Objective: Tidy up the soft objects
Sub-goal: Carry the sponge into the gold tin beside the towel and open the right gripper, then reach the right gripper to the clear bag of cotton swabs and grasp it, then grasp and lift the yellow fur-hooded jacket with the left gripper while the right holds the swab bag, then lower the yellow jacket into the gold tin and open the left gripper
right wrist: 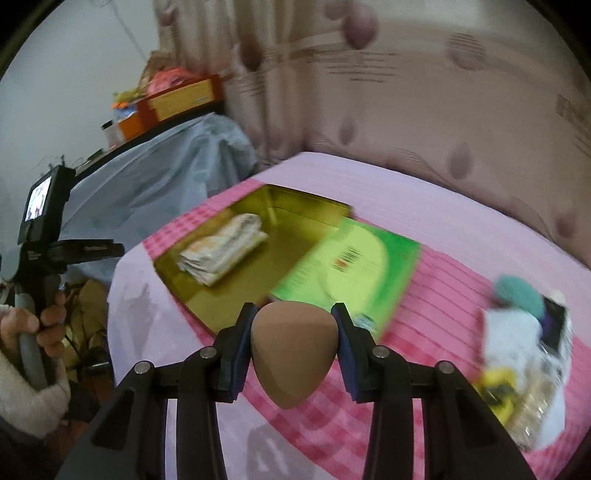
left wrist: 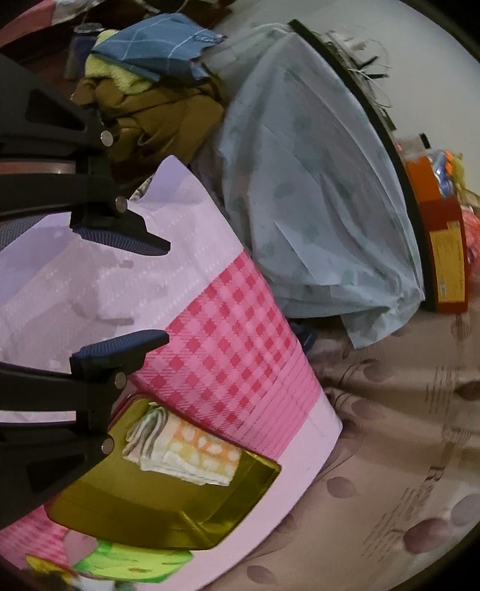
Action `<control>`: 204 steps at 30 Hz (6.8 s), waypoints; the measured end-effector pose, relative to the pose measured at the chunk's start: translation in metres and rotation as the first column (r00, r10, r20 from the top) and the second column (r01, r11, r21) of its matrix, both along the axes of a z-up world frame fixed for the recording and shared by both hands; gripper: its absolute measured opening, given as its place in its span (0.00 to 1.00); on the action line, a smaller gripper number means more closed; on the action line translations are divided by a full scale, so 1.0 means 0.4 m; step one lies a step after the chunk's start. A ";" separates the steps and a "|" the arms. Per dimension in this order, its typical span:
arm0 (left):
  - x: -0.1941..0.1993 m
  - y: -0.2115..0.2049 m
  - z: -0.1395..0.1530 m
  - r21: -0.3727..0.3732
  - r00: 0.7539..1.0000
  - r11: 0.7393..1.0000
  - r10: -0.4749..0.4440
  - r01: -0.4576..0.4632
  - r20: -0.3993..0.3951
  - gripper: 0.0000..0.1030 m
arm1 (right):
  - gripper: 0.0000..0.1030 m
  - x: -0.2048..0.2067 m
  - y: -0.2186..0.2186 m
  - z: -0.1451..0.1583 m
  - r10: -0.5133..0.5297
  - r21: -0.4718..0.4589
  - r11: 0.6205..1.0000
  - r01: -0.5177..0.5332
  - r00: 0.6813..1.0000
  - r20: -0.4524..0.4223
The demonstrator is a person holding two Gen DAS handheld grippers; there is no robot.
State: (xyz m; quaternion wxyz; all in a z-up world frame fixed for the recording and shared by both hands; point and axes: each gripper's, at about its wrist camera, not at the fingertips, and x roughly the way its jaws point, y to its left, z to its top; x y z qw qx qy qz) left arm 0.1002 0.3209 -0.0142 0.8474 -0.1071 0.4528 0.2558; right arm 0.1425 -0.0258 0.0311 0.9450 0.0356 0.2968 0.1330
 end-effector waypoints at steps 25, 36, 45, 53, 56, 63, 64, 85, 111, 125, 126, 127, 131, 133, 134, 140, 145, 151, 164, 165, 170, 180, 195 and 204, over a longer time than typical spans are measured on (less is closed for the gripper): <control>-0.006 0.050 -0.001 -0.027 0.997 0.997 0.076 -0.076 -0.003 0.42 | 0.37 0.218 0.244 -0.095 0.121 -0.097 0.986 -0.135 0.983 -0.136; 0.001 0.028 0.002 -0.009 0.999 0.999 0.047 -0.047 -0.001 0.42 | 0.39 0.221 0.254 -0.102 0.122 -0.112 0.984 -0.138 0.982 -0.141; 0.005 0.023 0.001 -0.008 0.999 0.999 0.040 -0.040 -0.005 0.42 | 0.47 0.211 0.249 -0.095 0.116 -0.108 0.986 -0.130 0.985 -0.127; 0.015 0.000 0.001 0.012 1.000 1.000 0.004 -0.004 -0.007 0.42 | 0.57 0.170 0.218 -0.066 0.112 -0.069 0.991 -0.119 0.989 -0.095; 0.015 -0.010 0.002 0.029 1.000 1.000 -0.004 0.004 -0.005 0.42 | 0.58 0.141 0.192 -0.042 0.107 -0.047 0.993 -0.111 0.992 -0.071; 0.016 -0.028 0.005 0.053 0.999 0.998 -0.032 0.032 -0.001 0.42 | 0.62 0.057 0.068 0.007 0.036 -0.027 0.999 -0.036 0.999 -0.005; 0.016 -0.027 0.005 0.053 0.999 0.998 -0.033 0.033 -0.002 0.42 | 0.62 0.045 0.041 0.009 0.013 -0.030 0.999 -0.013 1.000 0.003; 0.010 -0.071 0.011 0.105 0.995 0.990 -0.095 0.094 0.014 0.42 | 0.62 -0.097 -0.487 -0.136 -0.426 -0.006 0.903 0.429 0.896 -0.121; -0.021 -0.579 -0.017 0.088 0.773 0.773 -0.633 0.628 0.039 0.47 | 0.29 -0.083 -0.484 -0.224 -0.452 -0.100 0.891 0.442 0.886 -0.107; -0.021 -0.922 -0.073 -0.080 0.549 0.545 -0.836 0.834 0.025 0.49 | 0.27 -0.264 -0.532 -0.155 -0.488 0.056 0.868 0.493 0.869 -0.084; -0.016 -0.942 -0.078 -0.095 0.530 0.525 -0.848 0.846 0.025 0.50 | 0.27 -0.282 -0.536 -0.154 -0.495 0.074 0.862 0.501 0.864 -0.088; -0.015 -0.961 -0.082 -0.102 0.520 0.515 -0.854 0.851 0.024 0.50 | 0.27 -0.305 -0.541 -0.154 -0.504 0.093 0.854 0.511 0.859 -0.089; -0.012 -1.011 -0.098 -0.133 0.491 0.484 -0.870 0.865 0.031 0.53 | 0.27 -0.358 -0.546 -0.150 -0.533 0.145 0.827 0.542 0.840 -0.101; 0.000 -1.036 -0.116 -0.150 0.483 0.475 -0.875 0.867 0.019 0.53 | 0.27 -0.377 -0.545 -0.148 -0.537 0.175 0.819 0.546 0.838 -0.103; 0.008 -1.046 -0.125 -0.155 0.485 0.478 -0.875 0.865 0.008 0.53 | 0.27 -0.383 -0.543 -0.146 -0.540 0.179 0.817 0.549 0.836 -0.101; 0.066 -1.092 -0.171 -0.200 0.506 0.498 -0.863 0.843 -0.017 0.53 | 0.27 -0.402 -0.540 -0.126 -0.546 0.176 0.819 0.547 0.836 -0.056; 0.109 -1.118 -0.206 -0.192 0.526 0.527 -0.849 0.828 -0.060 0.53 | 0.27 -0.405 -0.557 -0.135 -0.544 0.204 0.812 0.546 0.836 -0.072; 0.121 -1.103 -0.226 -0.231 0.538 0.532 -0.842 0.815 -0.040 0.52 | 0.27 -0.402 -0.562 -0.137 -0.538 0.210 0.814 0.542 0.839 -0.080; 0.075 -1.032 -0.174 -0.214 0.535 0.526 -0.845 0.823 -0.016 0.41 | 0.27 -0.397 -0.567 -0.147 -0.557 0.191 0.805 0.562 0.826 -0.083; 0.070 -1.027 -0.169 -0.210 0.535 0.525 -0.845 0.825 -0.013 0.41 | 0.27 -0.395 -0.567 -0.149 -0.559 0.187 0.804 0.564 0.825 -0.086; 0.054 -1.014 -0.141 -0.197 0.537 0.527 -0.843 0.827 0.000 0.41 | 0.27 -0.391 -0.570 -0.155 -0.563 0.176 0.802 0.570 0.821 -0.095; 0.040 -0.953 -0.081 -0.153 0.559 0.551 -0.829 0.820 0.016 0.41 | 0.27 -0.382 -0.568 -0.163 -0.558 0.157 0.808 0.567 0.823 -0.105; 0.083 -0.763 0.008 -0.077 0.656 0.652 -0.754 0.754 0.039 0.41 | 0.27 -0.373 -0.569 -0.172 -0.557 0.138 0.811 0.569 0.822 -0.114; 0.123 -0.581 0.054 -0.026 0.748 0.748 -0.662 0.664 0.051 0.41 | 0.27 -0.366 -0.569 -0.180 -0.556 0.123 0.814 0.568 0.823 -0.120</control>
